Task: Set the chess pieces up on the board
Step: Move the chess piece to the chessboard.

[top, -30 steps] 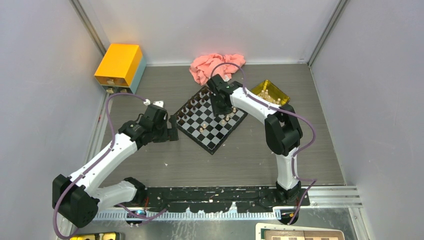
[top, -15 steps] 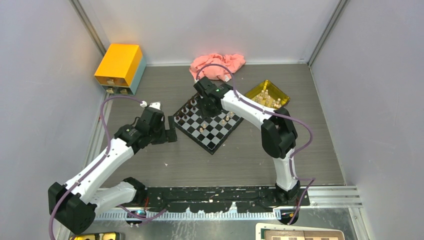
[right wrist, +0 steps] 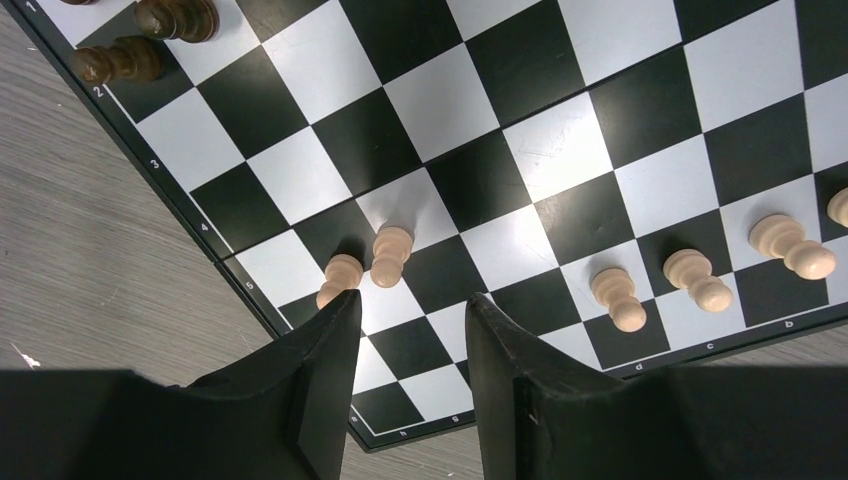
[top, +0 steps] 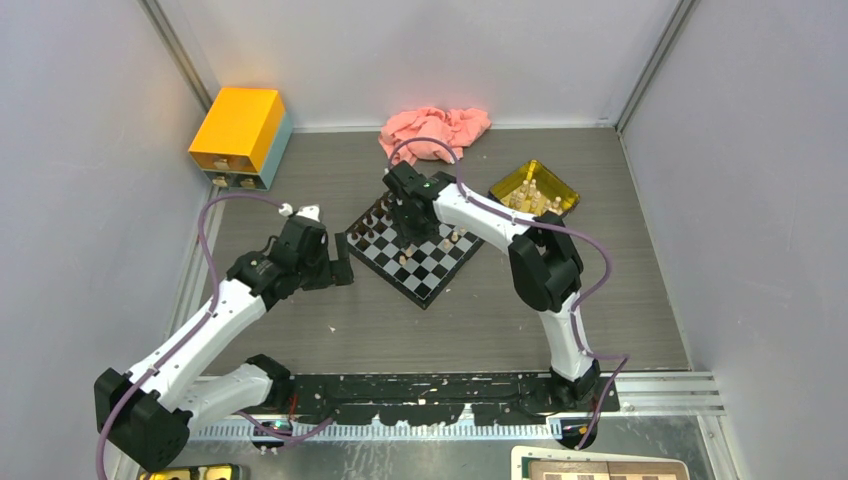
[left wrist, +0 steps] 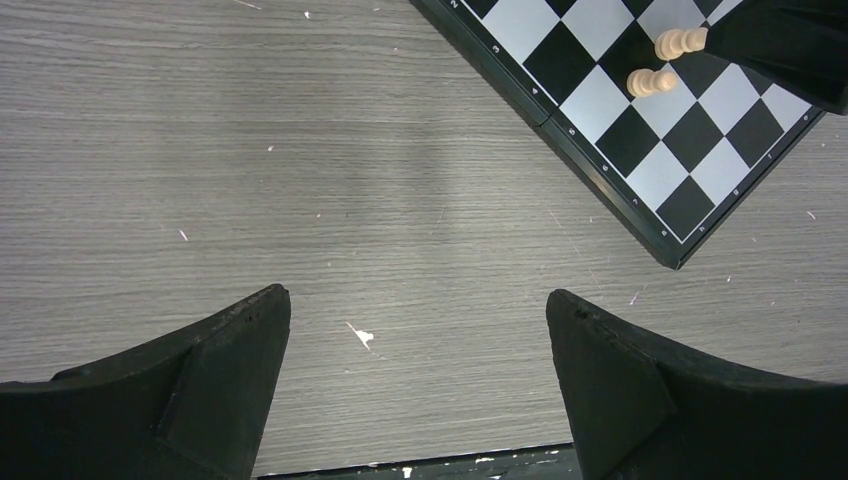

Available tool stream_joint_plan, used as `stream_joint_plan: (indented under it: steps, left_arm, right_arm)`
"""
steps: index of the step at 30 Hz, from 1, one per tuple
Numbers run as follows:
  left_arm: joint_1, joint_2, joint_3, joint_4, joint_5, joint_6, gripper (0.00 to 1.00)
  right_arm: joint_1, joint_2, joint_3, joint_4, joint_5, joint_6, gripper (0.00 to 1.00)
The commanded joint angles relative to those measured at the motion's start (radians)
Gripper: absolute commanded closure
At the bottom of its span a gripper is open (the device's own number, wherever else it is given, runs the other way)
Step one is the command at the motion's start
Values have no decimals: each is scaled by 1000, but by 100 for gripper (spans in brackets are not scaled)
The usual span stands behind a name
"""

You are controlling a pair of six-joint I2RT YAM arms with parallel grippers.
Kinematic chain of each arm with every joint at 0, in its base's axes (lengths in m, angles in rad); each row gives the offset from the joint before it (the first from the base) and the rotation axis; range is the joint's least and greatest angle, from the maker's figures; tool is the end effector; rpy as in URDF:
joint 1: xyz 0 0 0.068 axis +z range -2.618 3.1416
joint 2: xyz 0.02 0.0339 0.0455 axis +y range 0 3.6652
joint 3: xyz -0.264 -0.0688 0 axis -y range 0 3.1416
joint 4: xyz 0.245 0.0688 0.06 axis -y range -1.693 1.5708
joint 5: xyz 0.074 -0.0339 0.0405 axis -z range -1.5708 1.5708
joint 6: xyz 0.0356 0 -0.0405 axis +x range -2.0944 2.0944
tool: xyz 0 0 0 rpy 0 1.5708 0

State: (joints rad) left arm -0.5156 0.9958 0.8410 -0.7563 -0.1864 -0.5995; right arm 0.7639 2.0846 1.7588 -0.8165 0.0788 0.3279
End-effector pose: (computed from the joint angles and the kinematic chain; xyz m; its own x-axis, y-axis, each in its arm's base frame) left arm 0.1725 -0.0902 0.2704 -0.7852 -0.1923 -0.5886 -0.0694 0.9719 -0.2249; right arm 0.3244 0.3069 0.2222 -0.8363 -0.3565 -0.4164 -0.4189 0.9056 0.0660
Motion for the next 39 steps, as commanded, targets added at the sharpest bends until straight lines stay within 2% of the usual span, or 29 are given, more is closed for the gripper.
stream_joint_plan:
  steps: [1,16,25,29,35,39]
  left_arm:
    - [5,-20,0,29,-1,-8,0]
    - [5,-9,-3,31,-1,1,0]
    - [5,-5,-5,33,-1,2,0]
    - [5,-3,-4,33,1,3,0]
    - [5,-5,-2,29,0,7,0]
    - [5,-8,-2,27,1,7,0]
  right_arm:
    - [7,1,35,24,-20,3,51]
    - [7,43,41,41,-37,4,52]
    - [6,58,52,48,-45,1,57]
    - [6,62,56,48,-47,1,62]
    - [8,59,59,44,-48,0,79]
    - [8,49,55,37,-38,0,84]
